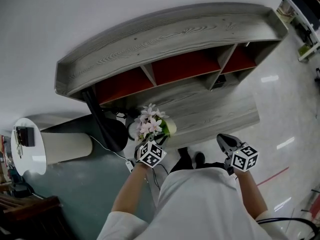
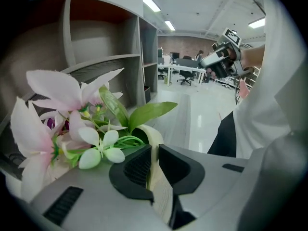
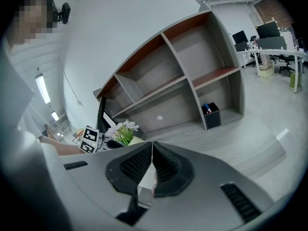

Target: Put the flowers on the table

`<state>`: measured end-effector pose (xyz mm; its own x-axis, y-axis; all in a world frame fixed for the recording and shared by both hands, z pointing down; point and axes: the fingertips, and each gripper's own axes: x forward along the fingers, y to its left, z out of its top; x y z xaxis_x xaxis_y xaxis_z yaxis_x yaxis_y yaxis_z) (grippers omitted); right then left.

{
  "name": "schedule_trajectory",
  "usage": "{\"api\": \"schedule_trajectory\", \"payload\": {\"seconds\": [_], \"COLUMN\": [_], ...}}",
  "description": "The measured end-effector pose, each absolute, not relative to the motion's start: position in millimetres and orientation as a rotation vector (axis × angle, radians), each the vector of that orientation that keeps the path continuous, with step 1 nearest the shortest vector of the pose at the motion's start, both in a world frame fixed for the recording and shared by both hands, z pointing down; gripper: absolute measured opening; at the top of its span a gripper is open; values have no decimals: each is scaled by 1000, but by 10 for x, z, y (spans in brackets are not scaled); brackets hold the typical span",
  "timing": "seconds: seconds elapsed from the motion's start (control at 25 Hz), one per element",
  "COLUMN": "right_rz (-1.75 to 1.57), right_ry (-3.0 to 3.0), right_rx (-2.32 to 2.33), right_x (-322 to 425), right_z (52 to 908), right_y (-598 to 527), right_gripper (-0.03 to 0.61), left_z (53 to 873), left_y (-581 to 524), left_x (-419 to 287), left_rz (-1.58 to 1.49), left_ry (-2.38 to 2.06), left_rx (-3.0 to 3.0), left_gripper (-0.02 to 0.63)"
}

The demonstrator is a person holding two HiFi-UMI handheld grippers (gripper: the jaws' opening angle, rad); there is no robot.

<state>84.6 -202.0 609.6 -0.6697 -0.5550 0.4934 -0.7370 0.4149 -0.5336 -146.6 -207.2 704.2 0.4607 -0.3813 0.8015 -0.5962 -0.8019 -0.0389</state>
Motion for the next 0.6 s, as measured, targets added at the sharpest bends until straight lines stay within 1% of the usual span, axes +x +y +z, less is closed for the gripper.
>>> {"api": "schedule_trajectory", "payload": {"seconds": [0.28, 0.6], "right_rz": [1118, 1160], "right_ry": [-2405, -2372], "right_rx": [1204, 1300], "right_x": [647, 593], "right_z": [6131, 6187], "right_y": [-2143, -2169], "right_gripper": [18, 18], "left_z": [7482, 7728], "left_y": [-2477, -2796], "left_x": [-1615, -1575], "left_rz": [1484, 1547], "left_ry": [-787, -751], "left_rx": [2458, 2447], "left_gripper": [60, 60]}}
